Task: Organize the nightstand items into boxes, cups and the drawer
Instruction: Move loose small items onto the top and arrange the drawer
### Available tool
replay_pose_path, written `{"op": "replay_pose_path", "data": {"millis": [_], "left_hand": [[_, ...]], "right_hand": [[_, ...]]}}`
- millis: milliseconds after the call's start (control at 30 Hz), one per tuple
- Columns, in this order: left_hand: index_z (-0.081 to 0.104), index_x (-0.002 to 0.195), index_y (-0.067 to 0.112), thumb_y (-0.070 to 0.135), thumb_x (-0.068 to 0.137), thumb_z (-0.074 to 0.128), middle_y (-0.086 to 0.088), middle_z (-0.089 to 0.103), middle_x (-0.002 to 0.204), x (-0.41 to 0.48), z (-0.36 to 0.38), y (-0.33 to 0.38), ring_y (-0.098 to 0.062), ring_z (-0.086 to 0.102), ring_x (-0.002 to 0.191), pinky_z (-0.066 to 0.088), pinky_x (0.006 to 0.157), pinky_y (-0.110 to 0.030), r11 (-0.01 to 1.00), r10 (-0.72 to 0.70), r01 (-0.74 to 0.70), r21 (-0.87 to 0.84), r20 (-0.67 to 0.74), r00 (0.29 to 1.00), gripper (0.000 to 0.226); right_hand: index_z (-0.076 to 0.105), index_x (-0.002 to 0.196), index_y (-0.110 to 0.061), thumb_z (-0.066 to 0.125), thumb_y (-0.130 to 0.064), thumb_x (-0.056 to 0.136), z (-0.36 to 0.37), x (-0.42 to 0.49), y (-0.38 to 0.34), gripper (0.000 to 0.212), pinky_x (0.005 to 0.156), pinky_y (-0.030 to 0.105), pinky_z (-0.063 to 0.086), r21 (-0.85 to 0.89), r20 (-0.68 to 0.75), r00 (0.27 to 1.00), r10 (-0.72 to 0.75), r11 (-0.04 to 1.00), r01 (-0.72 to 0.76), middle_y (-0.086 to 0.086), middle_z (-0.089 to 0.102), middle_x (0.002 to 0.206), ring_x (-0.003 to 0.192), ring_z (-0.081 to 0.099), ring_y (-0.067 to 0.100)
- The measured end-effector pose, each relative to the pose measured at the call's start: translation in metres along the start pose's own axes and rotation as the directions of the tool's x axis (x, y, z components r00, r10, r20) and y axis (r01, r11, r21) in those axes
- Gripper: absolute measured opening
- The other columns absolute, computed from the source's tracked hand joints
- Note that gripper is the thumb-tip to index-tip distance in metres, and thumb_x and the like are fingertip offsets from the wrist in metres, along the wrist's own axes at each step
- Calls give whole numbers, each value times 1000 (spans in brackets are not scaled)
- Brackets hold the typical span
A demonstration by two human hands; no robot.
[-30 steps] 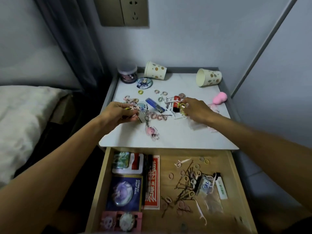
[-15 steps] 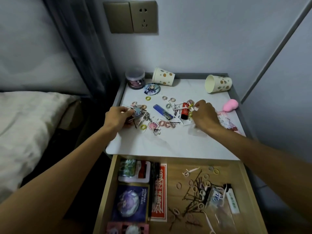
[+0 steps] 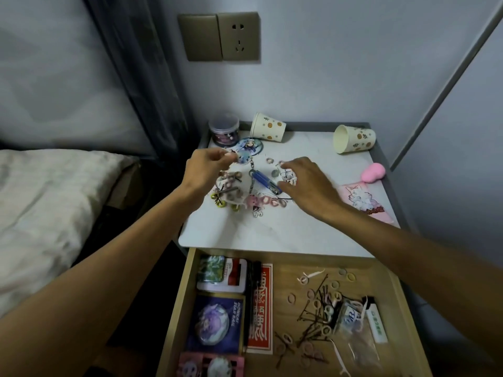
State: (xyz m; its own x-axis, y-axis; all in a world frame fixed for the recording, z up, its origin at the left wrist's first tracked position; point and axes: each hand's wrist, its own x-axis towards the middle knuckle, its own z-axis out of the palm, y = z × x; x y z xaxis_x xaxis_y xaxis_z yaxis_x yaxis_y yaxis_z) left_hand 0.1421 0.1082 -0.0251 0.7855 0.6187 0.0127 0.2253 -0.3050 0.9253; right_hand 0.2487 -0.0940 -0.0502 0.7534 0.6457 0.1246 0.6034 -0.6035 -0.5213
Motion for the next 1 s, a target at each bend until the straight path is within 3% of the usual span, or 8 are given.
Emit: {"op": "replay_pose_path", "data": {"millis": [133, 267, 400, 567, 633, 700, 833, 1000], "left_hand": [[73, 89, 7, 18, 97, 63, -10, 74, 91, -8, 2, 19, -20, 68, 78, 57, 76, -30, 982, 16, 9, -188, 127, 992, 16], [71, 90, 8, 16, 99, 59, -7, 74, 85, -17, -3, 31, -21, 70, 77, 59, 73, -30, 963, 33, 19, -270, 184, 982, 17], [72, 95, 7, 18, 97, 62, -7, 74, 89, -22, -8, 25, -21, 69, 78, 58, 78, -34, 962, -14, 75, -263, 225, 974, 15], [74, 96, 4, 5, 84, 75, -2, 72, 89, -29, -7, -13, -14, 65, 78, 54, 74, -29, 995, 37, -62, 73, 304, 952, 11], [75, 99, 15, 14, 79, 82, 4, 70, 91, -29, -5, -35, -13, 63, 81, 51, 74, -25, 888, 109, -225, 401, 293, 950, 21], [73, 103, 20, 27, 79, 82, 2, 70, 98, -27, -4, -55, -19, 64, 89, 52, 77, -33, 732, 187, -322, 601, 277, 942, 27], [74, 107, 17, 22, 87, 74, -7, 65, 107, -24, -5, -70, -27, 60, 98, 51, 83, -40, 673, 272, -388, 630, 277, 922, 21], [71, 97, 11, 6, 91, 64, -10, 62, 107, -17, -13, -74, -29, 58, 99, 45, 80, -33, 647, 291, -407, 645, 284, 913, 11]], "right_hand": [[52, 139, -18, 62, -40, 94, 4, 8, -32, 51, 97, 30, 42, 330, 74, 997, -14, 944, -11, -2, 52, 135, 121, 50, 15], [69, 104, -9, 50, -29, 102, 4, 13, -46, 28, 77, 24, 50, 531, 114, 993, 39, 842, -94, -2, 72, 99, 93, 67, 15], [62, 91, -6, 42, -21, 105, -6, 4, -40, 29, 70, 42, 56, 667, 126, 992, 25, 738, -103, 7, 69, 75, 73, 70, 33], [63, 111, -11, 38, -15, 106, -15, -13, -24, 26, 56, 31, 47, 618, 87, 995, -42, 786, -21, 6, 47, 64, 54, 48, 14], [63, 112, -11, 37, -13, 107, -15, -20, -16, 27, 55, 27, 46, 599, 125, 991, -54, 800, -32, 5, 45, 65, 55, 45, 11], [62, 110, -9, 37, -12, 106, -13, -26, -9, 26, 52, 23, 41, 597, 191, 980, -54, 799, -73, 2, 47, 65, 55, 44, 11], [63, 105, -5, 39, -13, 106, -9, -29, 0, 25, 49, 18, 30, 651, 360, 931, -64, 732, -201, -1, 51, 69, 55, 39, 8], [67, 106, -2, 46, -14, 103, -2, -23, -1, 24, 49, 11, 32, 540, 549, 826, -124, 808, -237, -5, 58, 75, 52, 45, -2]]}}
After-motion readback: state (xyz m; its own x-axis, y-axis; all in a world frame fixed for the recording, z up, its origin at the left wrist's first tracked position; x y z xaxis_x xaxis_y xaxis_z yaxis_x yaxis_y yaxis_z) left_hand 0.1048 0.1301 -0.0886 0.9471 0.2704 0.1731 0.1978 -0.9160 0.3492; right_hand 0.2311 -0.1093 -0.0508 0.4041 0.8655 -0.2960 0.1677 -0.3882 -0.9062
